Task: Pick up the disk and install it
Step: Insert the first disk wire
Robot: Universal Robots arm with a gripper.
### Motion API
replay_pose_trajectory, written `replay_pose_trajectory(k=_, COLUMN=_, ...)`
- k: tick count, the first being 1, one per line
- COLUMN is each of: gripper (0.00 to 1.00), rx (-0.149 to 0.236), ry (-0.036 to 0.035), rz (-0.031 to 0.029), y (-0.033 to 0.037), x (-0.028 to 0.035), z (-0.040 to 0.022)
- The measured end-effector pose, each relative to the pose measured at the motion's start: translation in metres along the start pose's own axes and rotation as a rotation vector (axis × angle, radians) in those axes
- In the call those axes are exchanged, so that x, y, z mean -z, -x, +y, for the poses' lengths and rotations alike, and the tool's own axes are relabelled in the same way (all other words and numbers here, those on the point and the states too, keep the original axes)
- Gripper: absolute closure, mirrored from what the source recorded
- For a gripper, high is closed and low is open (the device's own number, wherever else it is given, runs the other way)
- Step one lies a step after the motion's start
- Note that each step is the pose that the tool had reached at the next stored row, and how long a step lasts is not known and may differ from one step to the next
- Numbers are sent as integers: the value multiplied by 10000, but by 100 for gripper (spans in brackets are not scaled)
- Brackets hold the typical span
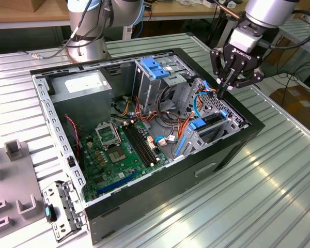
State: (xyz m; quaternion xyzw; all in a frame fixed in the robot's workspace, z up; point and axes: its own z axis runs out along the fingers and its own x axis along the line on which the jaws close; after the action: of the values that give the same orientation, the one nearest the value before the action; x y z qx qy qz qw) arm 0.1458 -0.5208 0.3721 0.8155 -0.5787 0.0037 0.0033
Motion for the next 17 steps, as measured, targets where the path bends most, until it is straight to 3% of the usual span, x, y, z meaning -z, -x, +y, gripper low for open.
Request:
replay_pose_trajectory(k=4, gripper=84, rx=-60, ry=0, rz=1, y=-2, x=-7, z=34)
replay_pose_trajectory(k=13, gripper=84, rx=-1327, ry=15, rz=2, y=-1, x=-37, z=35)
replay_pose_trajectory(k=17, gripper=84, rx=-1432, ry=19, rz=4, y=2, x=-58, z=51)
